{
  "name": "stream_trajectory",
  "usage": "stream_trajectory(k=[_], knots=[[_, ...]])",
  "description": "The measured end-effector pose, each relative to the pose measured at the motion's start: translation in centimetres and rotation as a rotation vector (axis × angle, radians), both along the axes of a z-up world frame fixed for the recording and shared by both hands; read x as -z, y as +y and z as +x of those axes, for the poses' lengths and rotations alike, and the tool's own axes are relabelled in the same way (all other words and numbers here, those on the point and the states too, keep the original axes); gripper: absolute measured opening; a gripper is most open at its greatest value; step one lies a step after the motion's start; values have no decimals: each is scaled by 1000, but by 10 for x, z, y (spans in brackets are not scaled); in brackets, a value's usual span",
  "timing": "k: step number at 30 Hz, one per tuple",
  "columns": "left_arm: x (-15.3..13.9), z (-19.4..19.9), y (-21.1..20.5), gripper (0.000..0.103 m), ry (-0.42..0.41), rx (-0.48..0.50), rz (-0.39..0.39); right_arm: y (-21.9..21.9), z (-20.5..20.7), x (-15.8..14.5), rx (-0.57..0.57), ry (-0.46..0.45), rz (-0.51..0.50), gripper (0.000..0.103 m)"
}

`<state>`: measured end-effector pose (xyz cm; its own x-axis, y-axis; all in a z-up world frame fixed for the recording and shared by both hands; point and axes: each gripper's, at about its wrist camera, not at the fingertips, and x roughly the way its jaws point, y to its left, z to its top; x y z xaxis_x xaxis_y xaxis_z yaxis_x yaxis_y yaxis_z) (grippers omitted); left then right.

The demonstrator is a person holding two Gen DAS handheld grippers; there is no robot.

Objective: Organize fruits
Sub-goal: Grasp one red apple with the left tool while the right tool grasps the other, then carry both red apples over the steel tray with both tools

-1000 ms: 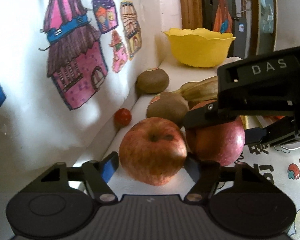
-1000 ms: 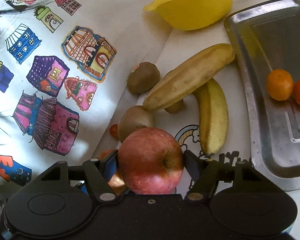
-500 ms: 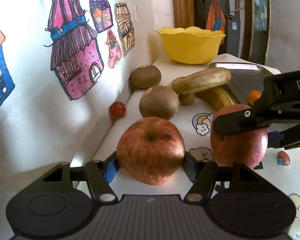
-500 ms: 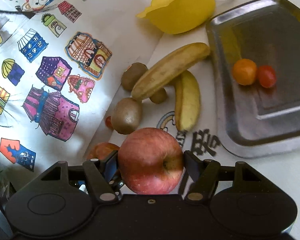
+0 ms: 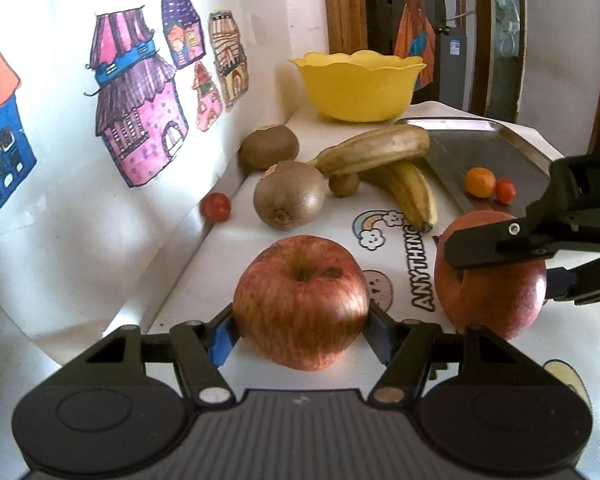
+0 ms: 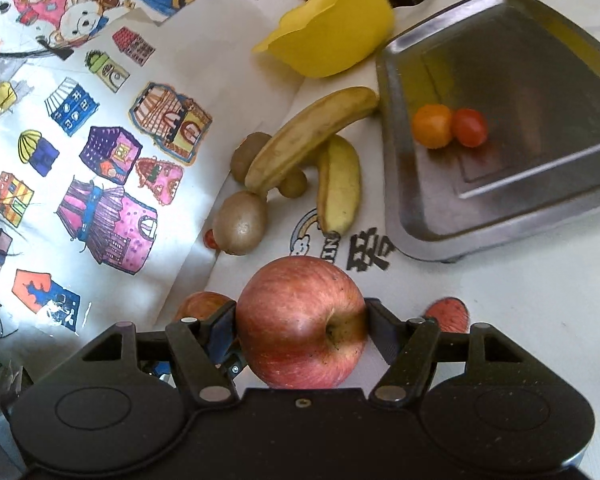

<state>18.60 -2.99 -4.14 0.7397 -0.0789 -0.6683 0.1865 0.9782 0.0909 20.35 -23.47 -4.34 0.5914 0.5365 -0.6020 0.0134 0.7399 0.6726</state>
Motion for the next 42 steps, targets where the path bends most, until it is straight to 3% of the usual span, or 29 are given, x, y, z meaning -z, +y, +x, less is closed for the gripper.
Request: stream_trajectory(k=[30,42], knots=[[4,-8,-89,69,0,215,-25,-85,-41,5,158,8,20,71],[0,-9,-109,69,23,194,-28,-111,-46,6,153,10,49,71]])
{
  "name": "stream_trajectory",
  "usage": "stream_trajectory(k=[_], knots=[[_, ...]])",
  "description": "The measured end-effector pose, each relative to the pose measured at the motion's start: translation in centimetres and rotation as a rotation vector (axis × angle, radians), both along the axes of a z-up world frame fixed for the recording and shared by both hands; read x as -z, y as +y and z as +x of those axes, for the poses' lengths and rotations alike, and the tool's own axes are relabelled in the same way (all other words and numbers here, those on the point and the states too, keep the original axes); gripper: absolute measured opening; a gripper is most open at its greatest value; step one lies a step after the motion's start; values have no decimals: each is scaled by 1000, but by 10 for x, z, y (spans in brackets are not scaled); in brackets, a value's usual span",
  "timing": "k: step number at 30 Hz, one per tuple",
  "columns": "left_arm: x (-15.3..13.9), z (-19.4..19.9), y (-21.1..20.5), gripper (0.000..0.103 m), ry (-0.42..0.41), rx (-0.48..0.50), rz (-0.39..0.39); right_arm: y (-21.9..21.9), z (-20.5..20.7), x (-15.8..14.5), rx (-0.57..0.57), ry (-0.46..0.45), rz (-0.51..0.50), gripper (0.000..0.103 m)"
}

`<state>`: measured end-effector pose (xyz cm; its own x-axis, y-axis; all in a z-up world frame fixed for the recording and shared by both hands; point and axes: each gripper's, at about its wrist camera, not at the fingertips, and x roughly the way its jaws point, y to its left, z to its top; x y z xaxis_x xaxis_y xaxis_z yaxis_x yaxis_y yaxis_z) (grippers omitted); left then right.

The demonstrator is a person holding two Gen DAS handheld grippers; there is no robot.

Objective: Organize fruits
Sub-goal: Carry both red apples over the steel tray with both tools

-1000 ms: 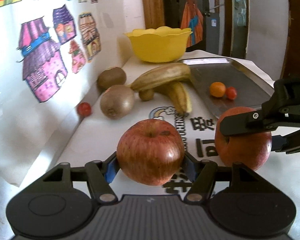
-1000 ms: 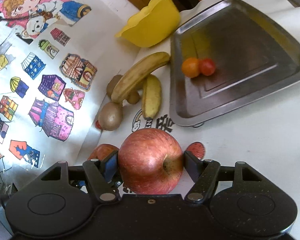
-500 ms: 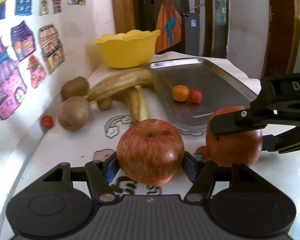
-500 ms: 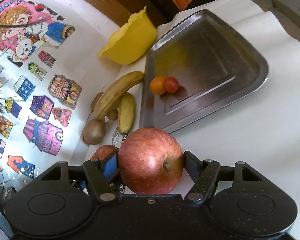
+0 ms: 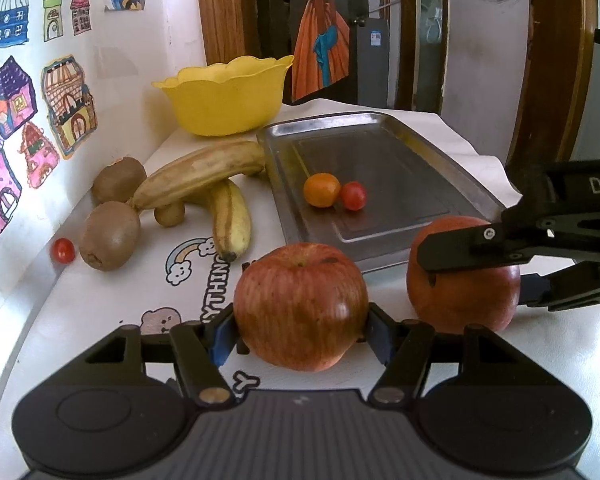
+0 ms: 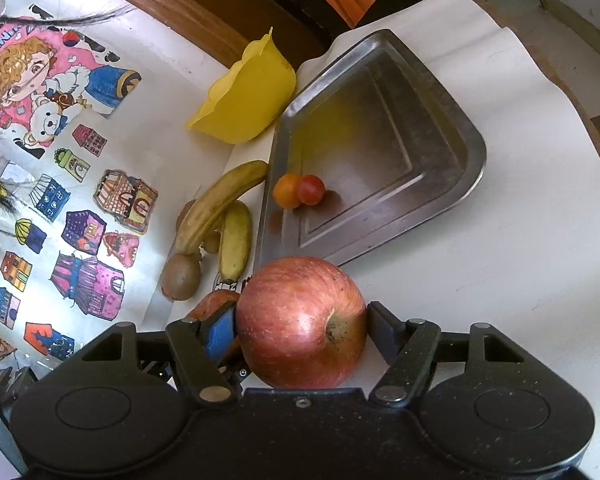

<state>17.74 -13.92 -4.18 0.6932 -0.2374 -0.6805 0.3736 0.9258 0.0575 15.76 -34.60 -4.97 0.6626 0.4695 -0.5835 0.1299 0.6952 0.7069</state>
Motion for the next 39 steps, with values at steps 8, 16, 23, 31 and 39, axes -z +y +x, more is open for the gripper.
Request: stream_trajectory(k=[8,16,23,31,39], knots=[[1,1,-11,69,-14,-2,14,-9,1,1,-9,4,14,71],[8,5,-10,74,-16,12,30,-10,1,1,-9,0,21,71],[7,6,-11,71,-19,-1,21,-10,1,2,-10,-3,6,71],[-8,7,-9,71,-45,-21,-4,-8,2,-4,-22,-8,12,71],[-17,27,-24,71,-56,-41,-57,-29,9,-20,24,-76,49,71]])
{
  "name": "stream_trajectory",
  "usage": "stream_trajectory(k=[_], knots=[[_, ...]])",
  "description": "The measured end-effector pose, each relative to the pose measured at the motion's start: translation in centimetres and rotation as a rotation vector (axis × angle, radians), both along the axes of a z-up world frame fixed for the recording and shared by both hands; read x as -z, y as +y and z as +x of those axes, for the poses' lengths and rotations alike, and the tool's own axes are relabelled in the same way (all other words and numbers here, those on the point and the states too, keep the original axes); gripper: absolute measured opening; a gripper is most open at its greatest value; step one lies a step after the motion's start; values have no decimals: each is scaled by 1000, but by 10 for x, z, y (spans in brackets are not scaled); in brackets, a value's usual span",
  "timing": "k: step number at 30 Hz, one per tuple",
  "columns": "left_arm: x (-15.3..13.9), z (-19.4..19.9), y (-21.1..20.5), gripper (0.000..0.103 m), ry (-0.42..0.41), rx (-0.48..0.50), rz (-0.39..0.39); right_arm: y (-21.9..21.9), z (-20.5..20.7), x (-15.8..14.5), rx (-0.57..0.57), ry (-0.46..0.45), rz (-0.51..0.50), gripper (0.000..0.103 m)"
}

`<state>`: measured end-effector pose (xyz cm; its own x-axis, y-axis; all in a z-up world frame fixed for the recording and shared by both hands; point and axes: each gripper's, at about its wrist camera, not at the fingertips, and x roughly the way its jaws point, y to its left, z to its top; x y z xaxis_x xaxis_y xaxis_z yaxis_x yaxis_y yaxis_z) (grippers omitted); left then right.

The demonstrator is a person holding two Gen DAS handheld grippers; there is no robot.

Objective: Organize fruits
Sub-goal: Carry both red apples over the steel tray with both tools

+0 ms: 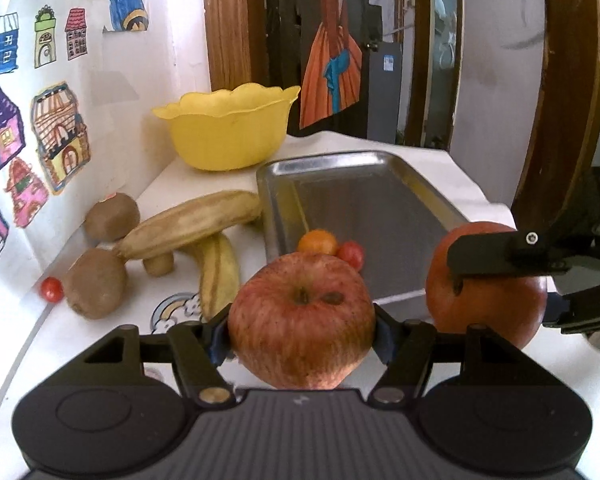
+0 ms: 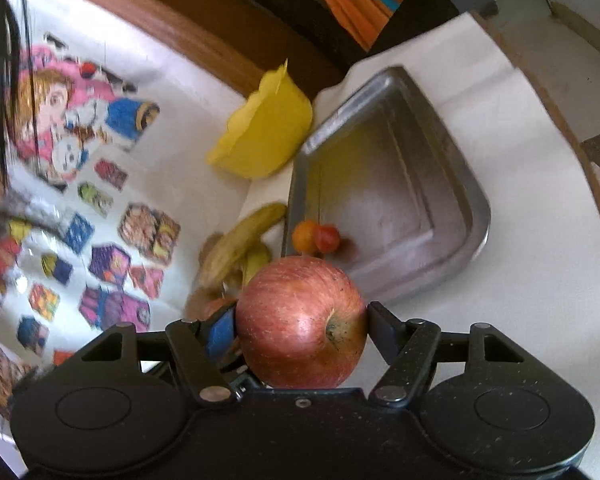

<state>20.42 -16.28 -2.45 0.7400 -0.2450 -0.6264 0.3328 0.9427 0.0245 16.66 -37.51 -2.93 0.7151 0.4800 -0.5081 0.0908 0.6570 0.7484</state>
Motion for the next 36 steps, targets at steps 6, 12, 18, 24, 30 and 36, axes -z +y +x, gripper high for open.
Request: stream_trajectory(k=[6,12,18,24,30,36], knots=[[5,18,-20,71,-16,4,14,-24,24,-2,22,-40,-58,71],[12,39,-37,71,-9,-24,28,-47,60,3,28,-63,-89,71],[20,52,-51,71,-9,-41,35,-53,95,10,-12,-83,-106,71],[21,59,-57,71,-45,-56,40,-50,126,19,-42,-98,-115,71],[29,73,-60,71,-50,-81,43,-48,148,25,-61,-120,-145,71],[30,78,-63,71,-55,-100,49,-44,167,32,-68,-113,-177,71]])
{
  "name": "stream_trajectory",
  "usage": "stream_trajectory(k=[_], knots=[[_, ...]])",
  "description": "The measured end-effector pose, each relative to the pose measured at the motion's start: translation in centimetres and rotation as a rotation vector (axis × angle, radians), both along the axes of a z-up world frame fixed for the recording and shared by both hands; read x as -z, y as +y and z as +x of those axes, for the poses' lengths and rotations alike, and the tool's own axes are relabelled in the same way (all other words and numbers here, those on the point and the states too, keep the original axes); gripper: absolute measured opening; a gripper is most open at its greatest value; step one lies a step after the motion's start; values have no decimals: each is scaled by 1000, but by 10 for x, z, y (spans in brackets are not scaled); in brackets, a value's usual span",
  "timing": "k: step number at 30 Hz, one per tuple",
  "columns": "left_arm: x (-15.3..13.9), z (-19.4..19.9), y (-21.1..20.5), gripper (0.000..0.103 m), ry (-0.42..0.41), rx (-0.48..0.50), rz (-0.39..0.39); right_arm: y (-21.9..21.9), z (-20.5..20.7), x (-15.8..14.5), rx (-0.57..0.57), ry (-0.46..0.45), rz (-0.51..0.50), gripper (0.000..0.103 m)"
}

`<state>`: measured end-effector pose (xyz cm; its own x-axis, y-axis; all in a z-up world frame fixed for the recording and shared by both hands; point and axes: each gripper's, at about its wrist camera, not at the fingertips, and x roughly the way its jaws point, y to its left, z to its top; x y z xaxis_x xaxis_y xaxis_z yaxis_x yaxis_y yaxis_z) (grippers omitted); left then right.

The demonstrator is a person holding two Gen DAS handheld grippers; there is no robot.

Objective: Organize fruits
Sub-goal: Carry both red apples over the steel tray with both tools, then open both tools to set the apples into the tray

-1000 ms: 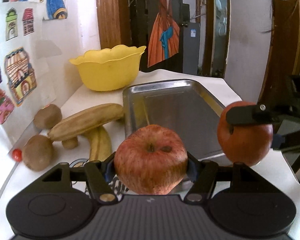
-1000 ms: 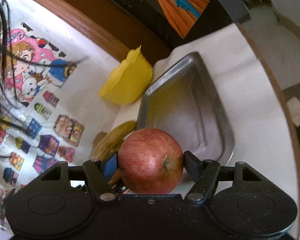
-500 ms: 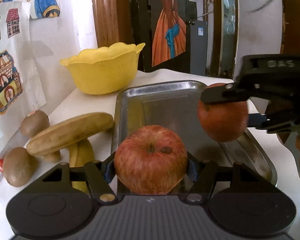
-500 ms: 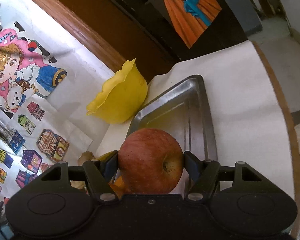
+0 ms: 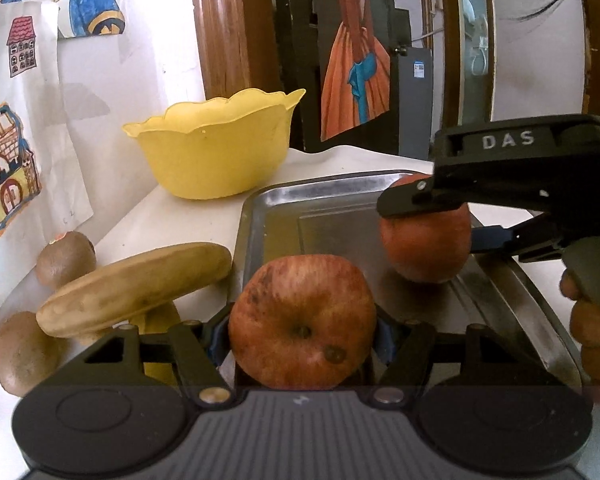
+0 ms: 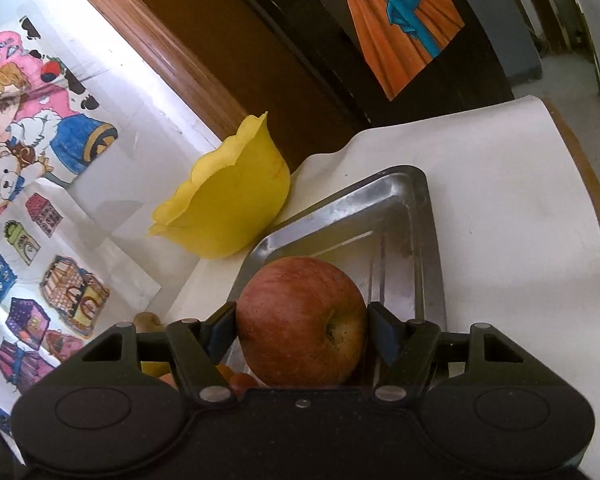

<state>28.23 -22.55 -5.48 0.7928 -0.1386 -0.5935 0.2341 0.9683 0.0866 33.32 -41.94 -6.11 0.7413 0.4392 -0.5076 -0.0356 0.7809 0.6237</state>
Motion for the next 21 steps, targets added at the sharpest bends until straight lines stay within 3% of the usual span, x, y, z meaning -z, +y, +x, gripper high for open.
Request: stream_trajectory(k=[8,13,21], knots=[[-1,4,-2,71,11,-11,-6,13,7,-2,-11,-2,-61,71],[-6,1,2,72,30,-30,-57,12,7,0,-11,-3,-57,71],[-13,-6,10,78,7,-24,-80,11,-2,-8,15,-22,-49,80]])
